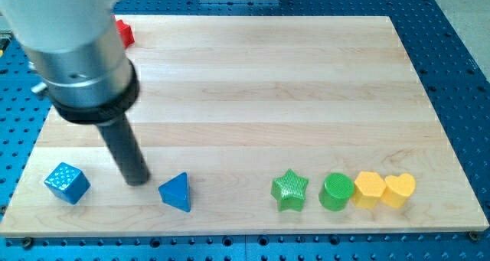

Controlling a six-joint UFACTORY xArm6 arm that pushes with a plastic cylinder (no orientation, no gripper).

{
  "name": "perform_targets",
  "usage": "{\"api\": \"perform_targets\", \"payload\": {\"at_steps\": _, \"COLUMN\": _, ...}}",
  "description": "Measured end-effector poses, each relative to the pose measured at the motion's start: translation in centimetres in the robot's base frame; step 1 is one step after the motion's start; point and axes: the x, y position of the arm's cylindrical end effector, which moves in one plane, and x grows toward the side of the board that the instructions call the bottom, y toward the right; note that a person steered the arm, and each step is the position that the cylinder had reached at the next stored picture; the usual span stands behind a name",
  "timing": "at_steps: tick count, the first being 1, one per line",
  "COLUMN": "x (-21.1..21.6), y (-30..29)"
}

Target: Place the triangle to the bottom center

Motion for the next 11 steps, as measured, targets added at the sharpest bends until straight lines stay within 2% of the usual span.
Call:
{"api": "perform_targets", "payload": {"at_steps": 1, "x": 0.9, "y": 2.7}}
{"api": "perform_targets", "payload": {"at_steps": 6, "x": 5.7, "y": 3.2}}
{"api": "perform_targets", "payload": {"at_steps": 7, "x": 5.3, "y": 5.9}}
{"api": "perform_targets", "payload": {"at_steps": 9, "x": 3.9, "y": 5.7}}
{"api": "perform_targets", "payload": {"at_steps": 11, "x": 2.3, "y": 8.5}}
